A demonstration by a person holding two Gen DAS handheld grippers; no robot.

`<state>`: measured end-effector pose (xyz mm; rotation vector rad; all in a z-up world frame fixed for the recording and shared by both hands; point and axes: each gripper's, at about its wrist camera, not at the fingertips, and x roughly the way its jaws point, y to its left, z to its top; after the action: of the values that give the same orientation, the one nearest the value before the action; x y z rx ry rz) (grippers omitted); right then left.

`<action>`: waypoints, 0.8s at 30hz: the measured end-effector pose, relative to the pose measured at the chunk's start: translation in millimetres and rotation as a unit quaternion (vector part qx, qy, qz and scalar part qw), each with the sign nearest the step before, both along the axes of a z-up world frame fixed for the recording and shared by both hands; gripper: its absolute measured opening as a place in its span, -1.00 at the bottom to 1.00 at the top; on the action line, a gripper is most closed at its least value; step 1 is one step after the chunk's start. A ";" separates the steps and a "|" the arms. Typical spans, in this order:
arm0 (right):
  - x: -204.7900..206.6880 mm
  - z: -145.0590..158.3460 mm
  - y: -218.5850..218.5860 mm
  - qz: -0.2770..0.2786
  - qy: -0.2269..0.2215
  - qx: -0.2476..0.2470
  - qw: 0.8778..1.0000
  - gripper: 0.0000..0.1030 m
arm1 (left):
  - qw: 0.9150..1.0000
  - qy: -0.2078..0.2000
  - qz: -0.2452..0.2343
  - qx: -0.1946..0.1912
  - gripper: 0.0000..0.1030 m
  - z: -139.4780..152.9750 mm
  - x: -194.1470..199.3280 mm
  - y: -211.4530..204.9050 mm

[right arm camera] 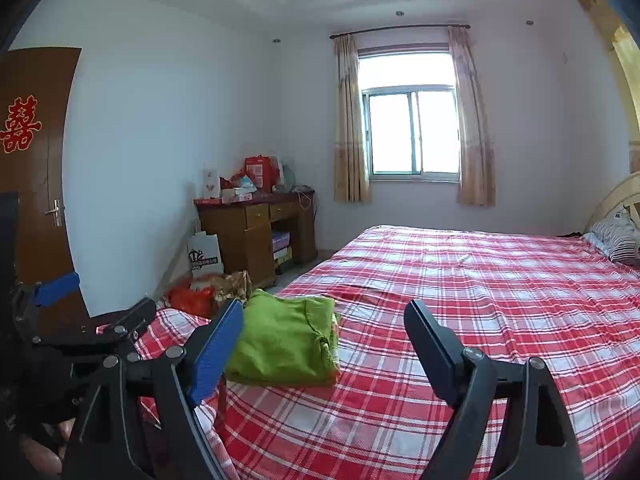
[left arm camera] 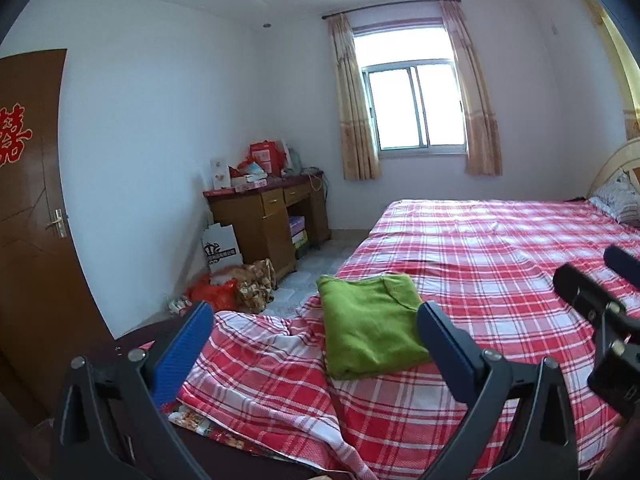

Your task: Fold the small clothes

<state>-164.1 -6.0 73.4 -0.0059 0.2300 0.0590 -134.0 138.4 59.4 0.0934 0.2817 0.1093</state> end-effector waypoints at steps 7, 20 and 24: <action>3.8 -4.7 -3.8 -0.001 0.010 0.011 1.000 0.62 | 1.000 0.002 -0.003 -0.003 1.00 -2.3 -1.0 -2.4; 6.1 -10.5 -8.5 -0.004 0.021 0.021 1.000 0.63 | 1.000 0.018 -0.002 0.008 1.00 -7.8 2.9 -5.2; 7.8 -11.5 -10.4 -0.005 0.023 0.024 0.999 0.63 | 1.000 0.022 -0.002 0.007 1.00 -9.6 4.9 -4.6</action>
<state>-156.3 -16.4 61.9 0.0454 0.2746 0.0542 -129.1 133.9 49.8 0.1103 0.3246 0.1061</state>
